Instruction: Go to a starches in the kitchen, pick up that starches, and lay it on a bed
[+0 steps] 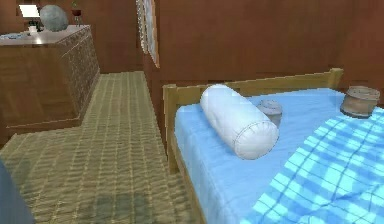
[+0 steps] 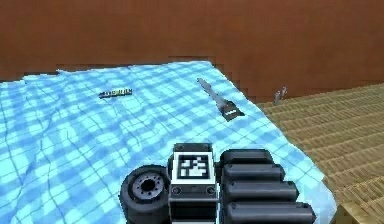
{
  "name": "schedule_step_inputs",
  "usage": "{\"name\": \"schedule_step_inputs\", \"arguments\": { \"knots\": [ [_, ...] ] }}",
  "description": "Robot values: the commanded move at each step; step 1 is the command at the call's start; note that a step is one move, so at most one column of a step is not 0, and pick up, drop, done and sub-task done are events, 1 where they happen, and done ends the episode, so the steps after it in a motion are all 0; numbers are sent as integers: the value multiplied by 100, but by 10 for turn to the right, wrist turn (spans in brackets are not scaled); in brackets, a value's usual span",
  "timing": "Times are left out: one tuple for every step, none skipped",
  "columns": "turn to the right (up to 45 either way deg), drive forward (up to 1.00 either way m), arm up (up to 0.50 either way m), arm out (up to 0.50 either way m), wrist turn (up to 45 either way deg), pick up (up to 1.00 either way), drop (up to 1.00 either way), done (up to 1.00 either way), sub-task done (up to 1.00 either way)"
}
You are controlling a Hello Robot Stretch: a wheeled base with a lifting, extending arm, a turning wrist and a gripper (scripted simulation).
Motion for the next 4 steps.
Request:
{"name": "schedule_step_inputs", "arguments": {
  "knots": [
    [-450,0,0,0,0,0,0,0,0],
    [-60,0,0,0,0,0,0,0,0],
    [0,0,0,48,0,0,0,0,0],
    [0,0,0,0,450,0,0,0,0]
  ]
}}
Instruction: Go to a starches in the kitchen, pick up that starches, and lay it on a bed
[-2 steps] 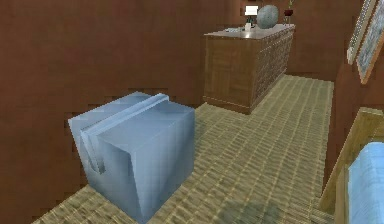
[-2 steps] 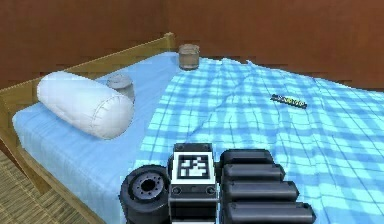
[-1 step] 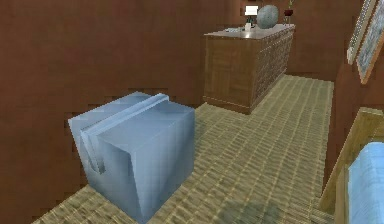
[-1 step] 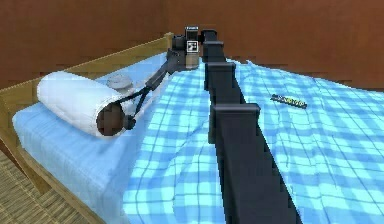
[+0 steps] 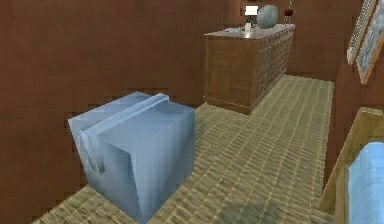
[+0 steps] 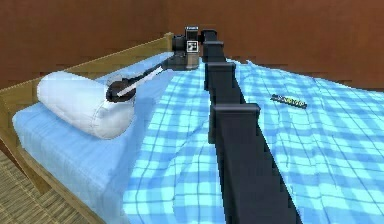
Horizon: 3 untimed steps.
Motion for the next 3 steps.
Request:
{"name": "schedule_step_inputs", "arguments": {
  "knots": [
    [0,0,0,0,450,0,0,0,0],
    [0,0,0,0,450,0,0,0,0],
    [0,0,0,0,450,0,0,0,0]
  ]
}}
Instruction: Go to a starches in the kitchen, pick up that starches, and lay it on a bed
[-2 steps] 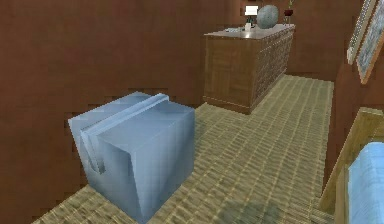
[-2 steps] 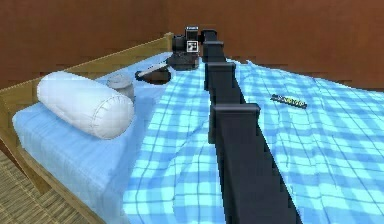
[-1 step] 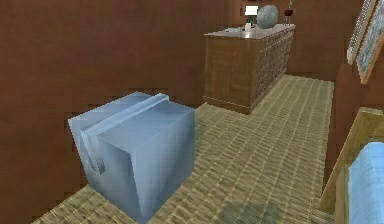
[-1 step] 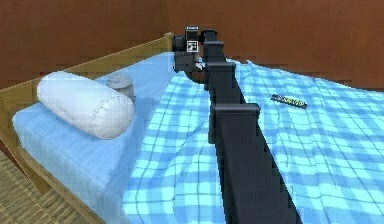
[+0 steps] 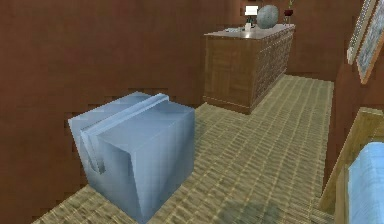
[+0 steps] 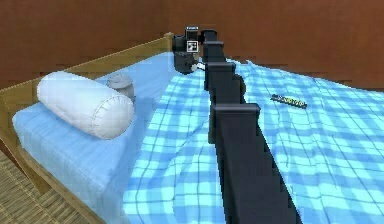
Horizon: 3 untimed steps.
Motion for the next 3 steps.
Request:
{"name": "schedule_step_inputs", "arguments": {
  "knots": [
    [0,0,-4,0,0,0,0,0,0],
    [0,0,-32,0,0,0,0,0,0],
    [0,0,0,0,0,0,100,0,0]
  ]
}}
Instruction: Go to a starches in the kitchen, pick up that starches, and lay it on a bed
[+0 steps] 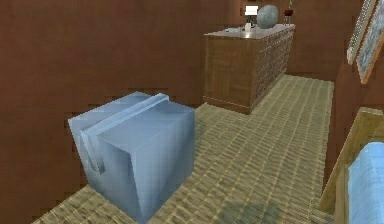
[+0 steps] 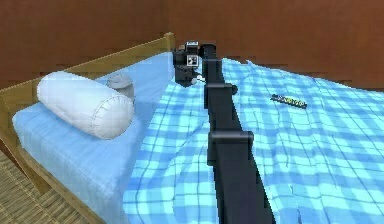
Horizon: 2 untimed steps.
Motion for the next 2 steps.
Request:
{"name": "schedule_step_inputs", "arguments": {
  "knots": [
    [0,0,4,0,0,0,0,0,0],
    [0,0,0,-8,0,0,0,0,0]
  ]
}}
